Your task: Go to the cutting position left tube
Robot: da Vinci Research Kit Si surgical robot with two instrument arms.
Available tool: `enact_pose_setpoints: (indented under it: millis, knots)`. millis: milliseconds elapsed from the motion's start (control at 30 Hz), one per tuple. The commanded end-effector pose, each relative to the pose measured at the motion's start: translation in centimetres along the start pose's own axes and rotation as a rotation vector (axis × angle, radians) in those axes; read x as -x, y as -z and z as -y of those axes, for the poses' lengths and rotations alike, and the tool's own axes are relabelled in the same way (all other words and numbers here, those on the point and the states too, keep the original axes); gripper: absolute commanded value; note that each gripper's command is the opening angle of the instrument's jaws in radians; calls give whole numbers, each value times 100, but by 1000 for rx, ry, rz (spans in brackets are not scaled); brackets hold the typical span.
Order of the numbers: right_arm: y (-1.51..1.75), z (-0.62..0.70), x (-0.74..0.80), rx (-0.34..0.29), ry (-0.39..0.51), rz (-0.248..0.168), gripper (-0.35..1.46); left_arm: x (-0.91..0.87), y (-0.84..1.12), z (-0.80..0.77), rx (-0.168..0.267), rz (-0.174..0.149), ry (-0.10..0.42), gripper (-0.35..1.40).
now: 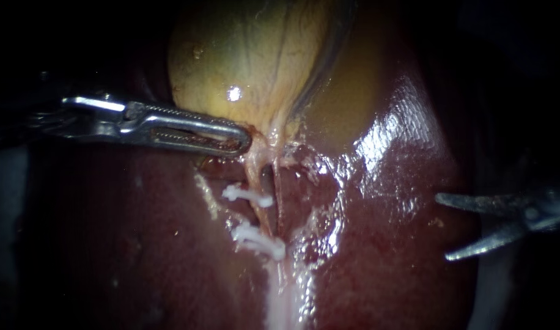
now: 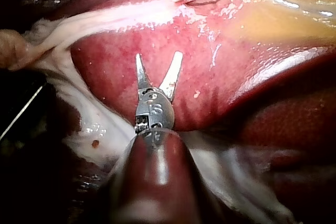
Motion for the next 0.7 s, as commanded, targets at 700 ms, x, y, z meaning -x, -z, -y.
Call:
enact_pose_setpoints:
  millis: [700]
  knots:
    - [-12, 1, -1, -8, 0, -5, 143, -26, 80, -45, -12, -23, 27, -35]
